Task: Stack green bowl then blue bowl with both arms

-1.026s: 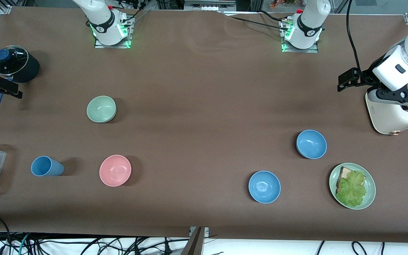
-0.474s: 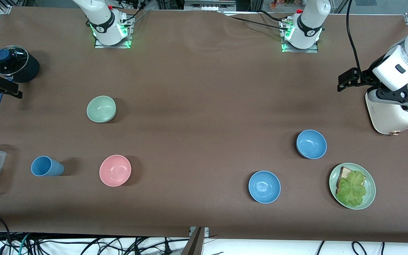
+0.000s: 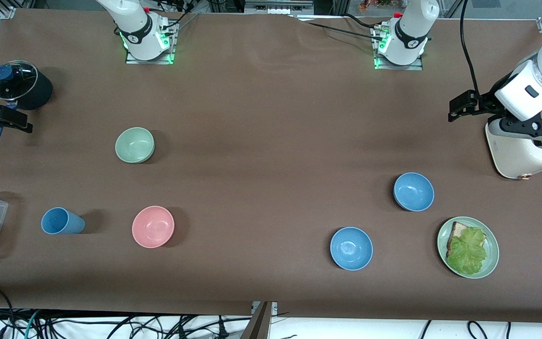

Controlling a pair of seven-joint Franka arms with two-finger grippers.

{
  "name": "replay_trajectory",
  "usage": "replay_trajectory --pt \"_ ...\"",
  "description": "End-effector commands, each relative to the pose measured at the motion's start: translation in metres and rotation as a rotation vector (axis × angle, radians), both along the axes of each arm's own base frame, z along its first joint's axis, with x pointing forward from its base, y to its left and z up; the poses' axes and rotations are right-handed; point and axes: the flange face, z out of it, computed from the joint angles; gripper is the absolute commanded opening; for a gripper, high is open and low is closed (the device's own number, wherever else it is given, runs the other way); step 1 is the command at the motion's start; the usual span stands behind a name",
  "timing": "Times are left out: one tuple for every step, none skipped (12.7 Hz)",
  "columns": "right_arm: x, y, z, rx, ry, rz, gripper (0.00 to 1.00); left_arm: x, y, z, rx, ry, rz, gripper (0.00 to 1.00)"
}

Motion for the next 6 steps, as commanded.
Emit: replay_trajectory --pt "0.007 -0.002 -0.021 -0.013 0.041 0.002 0.99 0.003 0.001 0.007 0.025 0.001 0.003 1.0" --pt "0.013 -0.006 -0.041 -0.014 0.072 0.0 0.99 0.003 0.001 0.007 0.025 0.001 0.003 1.0" --pt "0.016 -0.011 -0.062 -0.01 0.11 -0.008 0.99 0.003 -0.001 0.007 0.025 0.001 0.0 1.0" --pt "0.022 -0.016 -0.092 0.006 0.159 -0.025 0.99 0.003 -0.001 0.007 0.025 0.001 0.0 1.0" --pt "0.025 -0.017 -0.113 0.008 0.186 -0.035 0.99 0.003 -0.001 0.007 0.025 0.001 0.0 1.0" --pt "0.028 -0.017 -0.128 0.011 0.201 -0.043 0.99 0.003 -0.001 0.007 0.025 0.001 -0.002 1.0"
